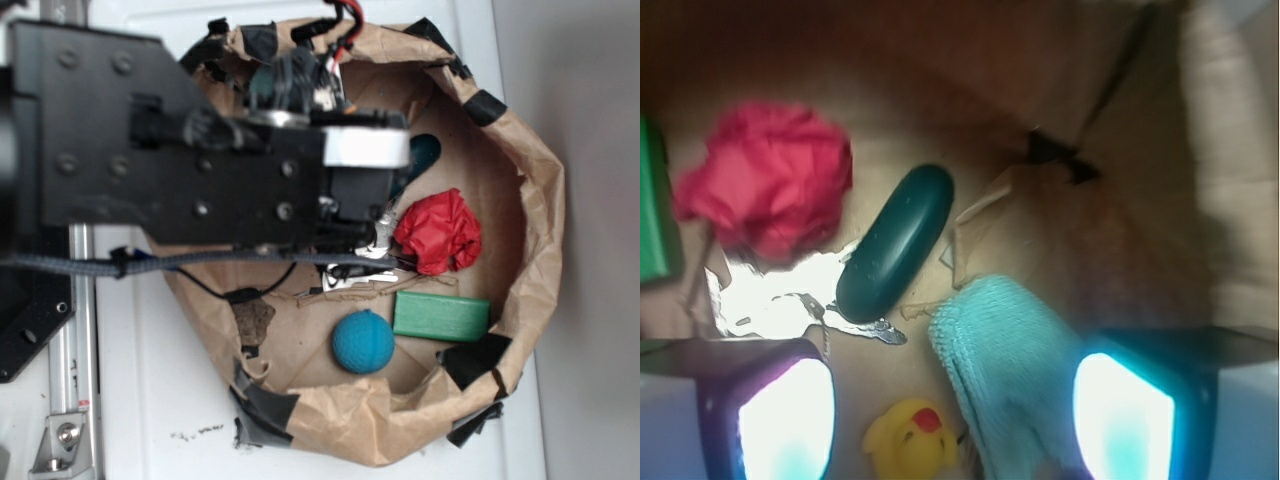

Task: Grab the blue cloth.

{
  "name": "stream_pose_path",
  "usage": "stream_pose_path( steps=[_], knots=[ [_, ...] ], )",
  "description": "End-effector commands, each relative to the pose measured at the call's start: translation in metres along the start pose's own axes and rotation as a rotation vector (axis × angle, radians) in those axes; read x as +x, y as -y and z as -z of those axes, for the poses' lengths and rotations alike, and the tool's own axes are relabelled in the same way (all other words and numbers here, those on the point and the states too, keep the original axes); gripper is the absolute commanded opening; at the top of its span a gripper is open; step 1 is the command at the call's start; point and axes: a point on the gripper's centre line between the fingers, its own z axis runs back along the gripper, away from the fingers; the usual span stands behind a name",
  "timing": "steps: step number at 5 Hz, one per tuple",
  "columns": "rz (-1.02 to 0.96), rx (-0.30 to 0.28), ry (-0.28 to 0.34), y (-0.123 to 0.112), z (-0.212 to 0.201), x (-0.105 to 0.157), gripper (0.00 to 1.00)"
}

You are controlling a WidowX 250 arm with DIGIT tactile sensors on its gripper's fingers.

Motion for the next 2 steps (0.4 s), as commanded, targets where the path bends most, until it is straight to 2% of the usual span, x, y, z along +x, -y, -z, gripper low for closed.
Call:
stream_pose_path(
  steps=[1, 2],
  knots=[
    [0.023, -0.089, -0.067, -0.014, 0.024, -0.021, 1.00],
    [0.008, -0.076, -0.067, -0.045, 0.029, -0.024, 1.00]
  ],
)
